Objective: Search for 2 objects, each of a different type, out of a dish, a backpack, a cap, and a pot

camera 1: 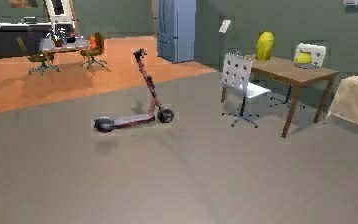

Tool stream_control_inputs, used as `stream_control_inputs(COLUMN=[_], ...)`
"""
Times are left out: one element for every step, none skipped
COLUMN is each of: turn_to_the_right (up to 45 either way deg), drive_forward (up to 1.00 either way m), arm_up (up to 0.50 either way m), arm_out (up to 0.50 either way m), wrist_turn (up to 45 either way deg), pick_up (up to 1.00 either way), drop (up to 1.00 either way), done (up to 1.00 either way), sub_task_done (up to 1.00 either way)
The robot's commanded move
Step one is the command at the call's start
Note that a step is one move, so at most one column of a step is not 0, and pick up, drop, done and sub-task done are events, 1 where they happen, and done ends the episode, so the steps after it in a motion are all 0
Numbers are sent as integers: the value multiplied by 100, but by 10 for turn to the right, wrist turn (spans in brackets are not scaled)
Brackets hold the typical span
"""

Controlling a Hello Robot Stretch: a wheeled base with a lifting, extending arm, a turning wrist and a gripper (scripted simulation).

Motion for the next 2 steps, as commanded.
stream_control_inputs(turn_to_the_right=[-390, 0], drive_forward=[0, 100], arm_up=[0, 0], arm_out=[0, 0], wrist_turn=[0, 0], pick_up=[0, 0], drop=[0, 0], done=[0, 0], sub_task_done=[0, 0])
